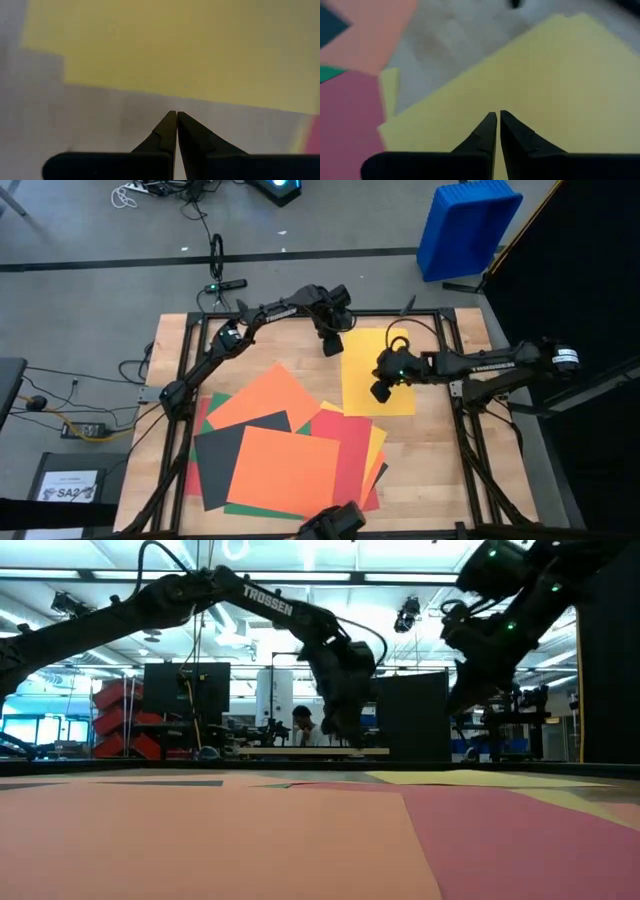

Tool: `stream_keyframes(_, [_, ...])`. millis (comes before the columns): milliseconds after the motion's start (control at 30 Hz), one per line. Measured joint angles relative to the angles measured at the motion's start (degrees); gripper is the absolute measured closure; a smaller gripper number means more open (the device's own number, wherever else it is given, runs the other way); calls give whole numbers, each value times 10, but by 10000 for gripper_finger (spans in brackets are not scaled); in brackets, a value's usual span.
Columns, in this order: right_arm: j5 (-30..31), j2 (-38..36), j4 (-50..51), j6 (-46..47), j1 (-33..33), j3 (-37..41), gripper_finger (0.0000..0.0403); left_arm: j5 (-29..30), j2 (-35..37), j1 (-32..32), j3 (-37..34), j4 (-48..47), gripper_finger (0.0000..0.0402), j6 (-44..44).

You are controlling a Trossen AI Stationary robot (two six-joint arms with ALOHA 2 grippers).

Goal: Organize paper
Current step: Stack the yellow colored paper on top of the yellow colored paper

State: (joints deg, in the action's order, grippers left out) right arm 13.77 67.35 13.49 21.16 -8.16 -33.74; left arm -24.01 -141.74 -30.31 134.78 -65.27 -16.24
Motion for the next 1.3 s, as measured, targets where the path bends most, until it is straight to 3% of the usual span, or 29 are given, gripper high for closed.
stream_keyframes(100, [-46, 31, -32, -18, -27, 0, 403, -11, 40, -11, 1, -5, 402, 1])
stream_keyframes(433, [-85, 177, -88, -37, -117, 0, 403, -17, 146, -11, -1, -9, 402, -14])
stream_keyframes(700, [-125, 203, -87, -50, -152, -3, 403, -60, 160, -19, -22, 34, 402, -6])
stream_keyframes(867, [-121, 187, -56, -63, -160, -2, 403, -55, 217, -22, -189, 147, 402, 39])
stream_keyframes(1133, [-113, 184, -13, -73, -180, -3, 403, 43, 461, -62, -588, 455, 402, 157])
stream_keyframes(1300, [-105, 182, 10, -76, -206, -3, 403, 48, 533, -59, -715, 565, 402, 195])
